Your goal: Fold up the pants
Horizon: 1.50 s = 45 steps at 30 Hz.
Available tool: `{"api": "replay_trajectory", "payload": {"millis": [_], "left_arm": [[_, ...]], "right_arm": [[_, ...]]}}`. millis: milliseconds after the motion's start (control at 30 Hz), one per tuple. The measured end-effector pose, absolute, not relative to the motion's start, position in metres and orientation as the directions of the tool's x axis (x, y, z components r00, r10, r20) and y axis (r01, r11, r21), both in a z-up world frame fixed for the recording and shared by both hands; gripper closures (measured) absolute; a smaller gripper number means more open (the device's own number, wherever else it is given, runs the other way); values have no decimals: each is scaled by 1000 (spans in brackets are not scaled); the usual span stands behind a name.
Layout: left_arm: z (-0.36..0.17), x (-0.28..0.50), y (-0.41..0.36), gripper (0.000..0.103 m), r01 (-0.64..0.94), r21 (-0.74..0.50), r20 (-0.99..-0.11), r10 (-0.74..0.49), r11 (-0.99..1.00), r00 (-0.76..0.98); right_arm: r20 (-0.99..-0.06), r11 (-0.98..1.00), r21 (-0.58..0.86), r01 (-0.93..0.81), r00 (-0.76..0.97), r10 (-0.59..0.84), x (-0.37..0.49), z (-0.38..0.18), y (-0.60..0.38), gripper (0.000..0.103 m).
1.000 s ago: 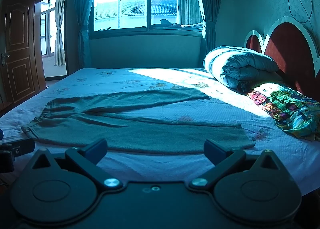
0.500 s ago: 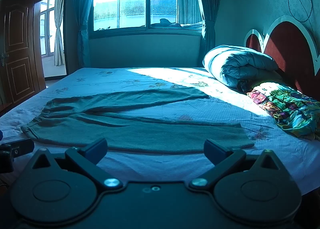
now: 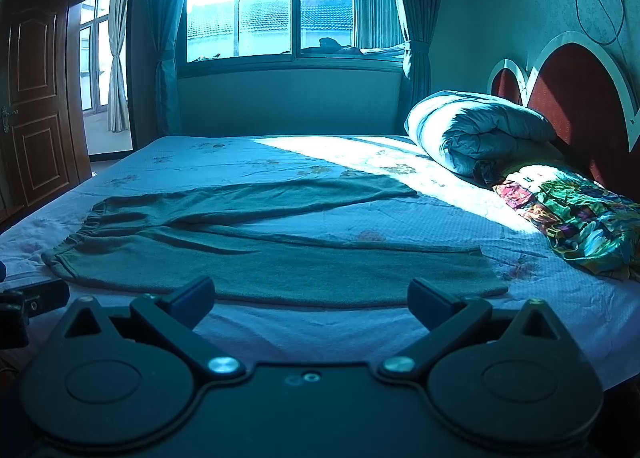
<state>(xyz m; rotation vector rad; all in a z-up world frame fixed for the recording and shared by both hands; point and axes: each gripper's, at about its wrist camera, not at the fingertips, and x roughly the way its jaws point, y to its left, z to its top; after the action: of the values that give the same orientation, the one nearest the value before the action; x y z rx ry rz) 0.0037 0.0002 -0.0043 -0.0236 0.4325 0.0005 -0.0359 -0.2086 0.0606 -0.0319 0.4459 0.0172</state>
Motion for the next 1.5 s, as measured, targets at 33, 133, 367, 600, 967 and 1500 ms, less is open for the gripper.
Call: {"api": "replay_trajectory", "payload": {"millis": [33,133,367,600,967,1500], "left_arm": [[-4,3,0,0,-6,-25,-419,-5,1000,908],[-5,4,0,0,-5,-22,-420,-5,1000,908],[-5,5,-1,0,-3,-22,-421,-7,1000,907],[-6,5,-2,0,-4,-20,-424,-5,1000,906],[-10,19,8,0,-35,11,-427,37,999,904],[-9,116,34,0,-56,85,-469,90,995,878]], "right_arm": [[-432,999,-27,-23,902,9,-36,60,-209,6],[-432,999,-28,-24,902,9,-36,60,-208,6],[-432,999,-30,-24,902,9,-36,60,-208,6],[-433,999,-28,-26,902,11,-36,60,-208,6],[-411,998,4,-70,909,66,-36,67,-214,6],[-400,992,16,-129,908,125,54,81,-201,6]]}}
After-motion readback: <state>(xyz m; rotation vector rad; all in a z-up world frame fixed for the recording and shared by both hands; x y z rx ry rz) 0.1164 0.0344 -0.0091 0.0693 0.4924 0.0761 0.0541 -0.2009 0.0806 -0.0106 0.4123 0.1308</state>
